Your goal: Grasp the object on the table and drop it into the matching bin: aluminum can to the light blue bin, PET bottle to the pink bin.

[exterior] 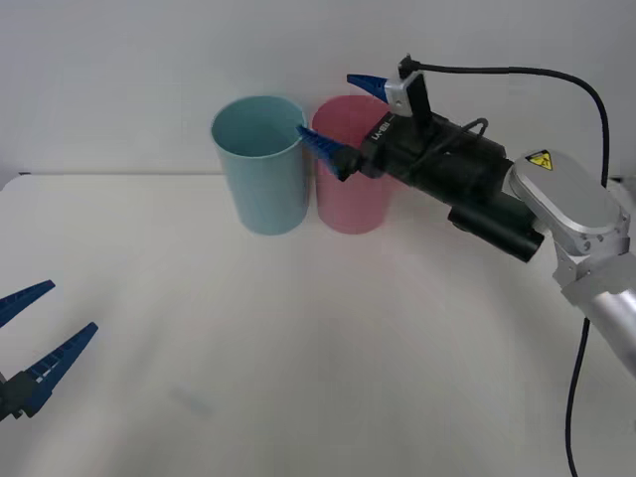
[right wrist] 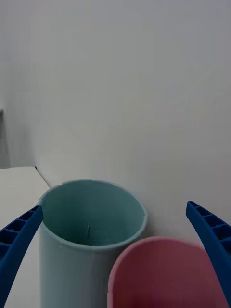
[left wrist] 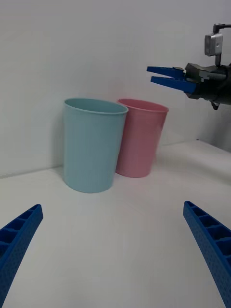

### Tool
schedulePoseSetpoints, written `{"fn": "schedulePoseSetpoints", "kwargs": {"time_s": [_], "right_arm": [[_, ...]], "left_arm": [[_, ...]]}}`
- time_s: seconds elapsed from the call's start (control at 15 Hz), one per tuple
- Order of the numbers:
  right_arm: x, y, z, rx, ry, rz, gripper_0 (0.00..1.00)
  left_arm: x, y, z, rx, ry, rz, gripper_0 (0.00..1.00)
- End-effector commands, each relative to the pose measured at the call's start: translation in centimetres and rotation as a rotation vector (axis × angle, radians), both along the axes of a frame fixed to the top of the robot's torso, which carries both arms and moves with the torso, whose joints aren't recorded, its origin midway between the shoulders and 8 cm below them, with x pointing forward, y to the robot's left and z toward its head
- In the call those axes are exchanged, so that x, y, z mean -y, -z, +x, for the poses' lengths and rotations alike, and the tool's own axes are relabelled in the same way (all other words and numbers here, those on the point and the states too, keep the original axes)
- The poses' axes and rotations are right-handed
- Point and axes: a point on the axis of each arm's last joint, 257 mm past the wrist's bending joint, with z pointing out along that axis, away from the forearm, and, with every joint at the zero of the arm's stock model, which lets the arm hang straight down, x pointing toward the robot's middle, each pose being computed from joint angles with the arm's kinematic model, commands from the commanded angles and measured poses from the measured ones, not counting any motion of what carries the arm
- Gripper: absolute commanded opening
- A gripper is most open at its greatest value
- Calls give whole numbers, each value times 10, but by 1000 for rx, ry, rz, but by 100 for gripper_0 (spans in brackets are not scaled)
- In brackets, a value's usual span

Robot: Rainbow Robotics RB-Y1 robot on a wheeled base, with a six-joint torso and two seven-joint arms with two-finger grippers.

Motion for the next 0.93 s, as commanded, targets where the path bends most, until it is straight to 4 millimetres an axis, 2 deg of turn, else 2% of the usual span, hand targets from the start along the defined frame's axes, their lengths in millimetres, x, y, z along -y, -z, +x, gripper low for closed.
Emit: {"fn": "schedulePoseSetpoints", "kwargs": {"time_s": [0.07,0.2,0.4,0.93], "right_arm": [[40,5,-25,13,-11,-22,100],[65,15,-44,15,-15,-43,100],[93,31,-65,19,-25,-77,100],[196,73,-123,12,52,-143,100]], "left_arm": [[0,0,0,0,0,0,100],[0,0,0,0,0,0,100],[0,0,0,0,0,0,100],[0,0,0,0,0,0,100]]}}
